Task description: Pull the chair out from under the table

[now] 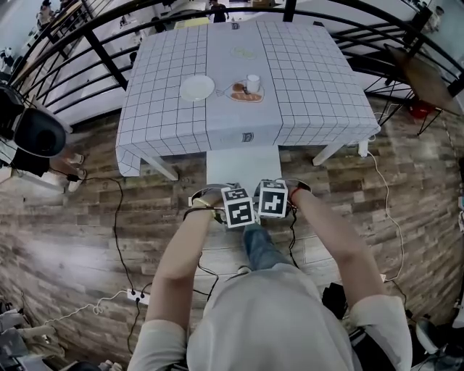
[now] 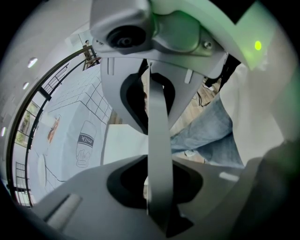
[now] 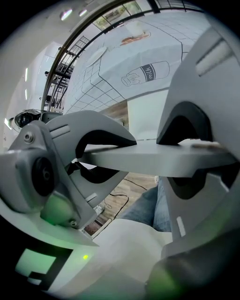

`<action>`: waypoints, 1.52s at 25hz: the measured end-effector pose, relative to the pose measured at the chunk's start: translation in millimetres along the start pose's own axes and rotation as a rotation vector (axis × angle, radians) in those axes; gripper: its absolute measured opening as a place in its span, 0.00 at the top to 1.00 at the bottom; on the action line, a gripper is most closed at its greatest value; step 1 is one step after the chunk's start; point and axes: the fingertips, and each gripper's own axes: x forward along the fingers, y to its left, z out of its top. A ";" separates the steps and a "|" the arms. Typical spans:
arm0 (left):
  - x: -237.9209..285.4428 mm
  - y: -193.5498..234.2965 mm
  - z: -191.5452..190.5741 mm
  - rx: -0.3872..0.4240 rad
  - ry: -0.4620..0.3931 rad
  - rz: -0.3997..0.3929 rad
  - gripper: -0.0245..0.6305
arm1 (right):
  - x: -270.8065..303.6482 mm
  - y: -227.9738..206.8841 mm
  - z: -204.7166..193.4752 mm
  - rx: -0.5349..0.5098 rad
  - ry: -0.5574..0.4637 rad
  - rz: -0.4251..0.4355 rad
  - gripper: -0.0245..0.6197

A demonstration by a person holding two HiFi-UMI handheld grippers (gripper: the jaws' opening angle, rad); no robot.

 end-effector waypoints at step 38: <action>-7.0 -98.1 5.0 -0.025 -0.011 -0.009 0.84 | 2.2 98.1 -0.7 -0.014 0.000 0.022 0.84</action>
